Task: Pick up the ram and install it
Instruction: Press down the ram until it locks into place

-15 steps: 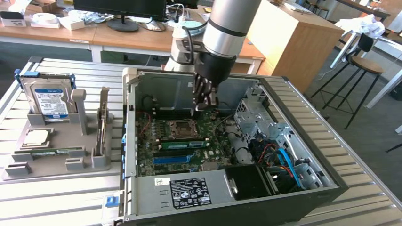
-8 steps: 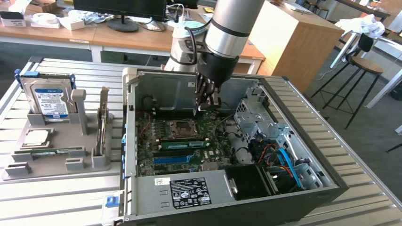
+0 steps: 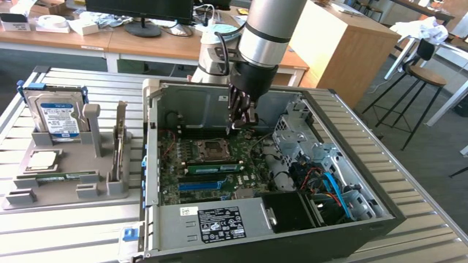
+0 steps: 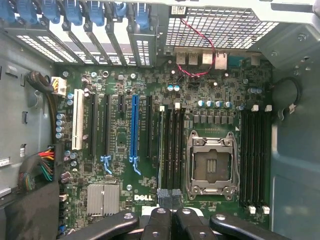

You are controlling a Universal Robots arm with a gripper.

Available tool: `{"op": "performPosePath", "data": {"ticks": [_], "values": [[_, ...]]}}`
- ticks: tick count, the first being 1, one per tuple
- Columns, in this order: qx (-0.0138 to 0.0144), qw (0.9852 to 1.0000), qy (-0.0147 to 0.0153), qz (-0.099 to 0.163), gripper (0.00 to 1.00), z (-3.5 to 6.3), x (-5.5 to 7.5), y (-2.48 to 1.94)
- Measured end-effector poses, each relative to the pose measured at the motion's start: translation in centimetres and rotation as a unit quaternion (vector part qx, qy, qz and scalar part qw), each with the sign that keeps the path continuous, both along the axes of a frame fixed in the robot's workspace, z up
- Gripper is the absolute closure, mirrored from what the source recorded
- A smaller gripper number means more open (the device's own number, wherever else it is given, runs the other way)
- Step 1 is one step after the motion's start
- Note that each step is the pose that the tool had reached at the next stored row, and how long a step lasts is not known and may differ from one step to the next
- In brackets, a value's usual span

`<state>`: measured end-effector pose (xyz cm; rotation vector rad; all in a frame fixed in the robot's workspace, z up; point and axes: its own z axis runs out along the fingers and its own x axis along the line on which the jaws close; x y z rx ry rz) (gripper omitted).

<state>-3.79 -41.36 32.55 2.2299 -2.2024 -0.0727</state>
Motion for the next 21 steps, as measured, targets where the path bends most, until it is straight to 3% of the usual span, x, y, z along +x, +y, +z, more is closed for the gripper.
{"op": "performPosePath", "data": {"ticks": [11,16,21], "values": [[0.0,1.0,0.0,-0.005,0.9,0.0,0.0,0.0],[0.0,0.9991,0.0,-0.043,0.9,-0.01,-0.03,0.0],[0.0,0.9962,0.0,-0.088,0.9,-0.01,-0.03,0.0]]}}
